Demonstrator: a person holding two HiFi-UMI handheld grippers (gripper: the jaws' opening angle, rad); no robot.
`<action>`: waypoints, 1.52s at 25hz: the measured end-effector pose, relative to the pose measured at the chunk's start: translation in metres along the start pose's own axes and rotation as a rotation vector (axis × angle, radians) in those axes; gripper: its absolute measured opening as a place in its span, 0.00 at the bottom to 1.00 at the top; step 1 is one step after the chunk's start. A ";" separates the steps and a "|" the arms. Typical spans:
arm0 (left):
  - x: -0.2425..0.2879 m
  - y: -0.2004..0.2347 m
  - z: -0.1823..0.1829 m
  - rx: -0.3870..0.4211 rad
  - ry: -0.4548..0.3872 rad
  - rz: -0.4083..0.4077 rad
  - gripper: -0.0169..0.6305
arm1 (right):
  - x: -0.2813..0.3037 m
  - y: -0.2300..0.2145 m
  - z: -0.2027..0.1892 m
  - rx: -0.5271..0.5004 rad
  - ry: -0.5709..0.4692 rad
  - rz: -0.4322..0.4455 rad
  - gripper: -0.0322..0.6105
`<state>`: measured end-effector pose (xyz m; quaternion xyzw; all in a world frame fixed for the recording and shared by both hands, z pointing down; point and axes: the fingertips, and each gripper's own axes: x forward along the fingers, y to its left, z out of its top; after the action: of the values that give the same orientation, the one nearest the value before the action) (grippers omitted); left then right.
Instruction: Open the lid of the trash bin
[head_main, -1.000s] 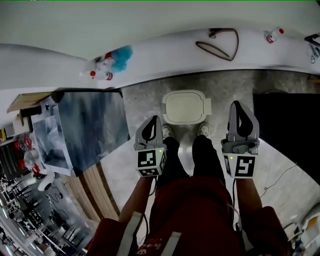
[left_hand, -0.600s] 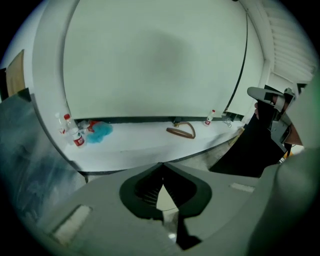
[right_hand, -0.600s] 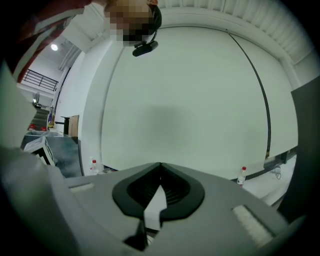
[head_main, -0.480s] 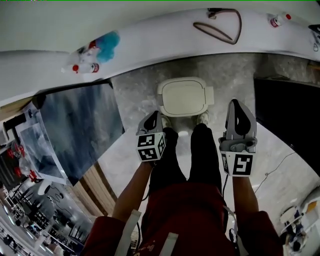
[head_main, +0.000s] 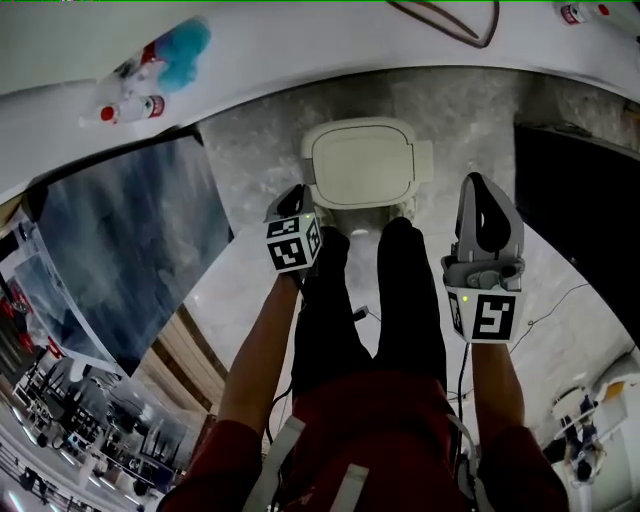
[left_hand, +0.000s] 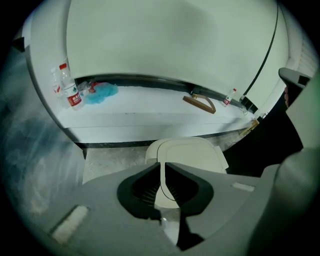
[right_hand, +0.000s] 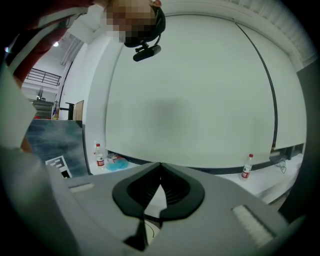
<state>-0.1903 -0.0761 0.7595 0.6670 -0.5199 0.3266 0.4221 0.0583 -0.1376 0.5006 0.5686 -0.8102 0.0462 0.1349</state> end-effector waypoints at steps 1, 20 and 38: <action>0.006 0.003 -0.003 -0.007 0.009 0.004 0.08 | 0.002 0.002 -0.004 0.000 0.006 0.004 0.05; 0.077 0.043 -0.039 -0.030 0.102 0.042 0.20 | 0.019 0.014 -0.052 0.003 0.088 0.023 0.05; 0.081 0.044 -0.038 -0.002 0.079 0.028 0.20 | 0.026 0.018 -0.057 -0.004 0.106 0.025 0.05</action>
<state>-0.2131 -0.0802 0.8563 0.6458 -0.5125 0.3579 0.4384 0.0428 -0.1424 0.5635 0.5549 -0.8090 0.0763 0.1780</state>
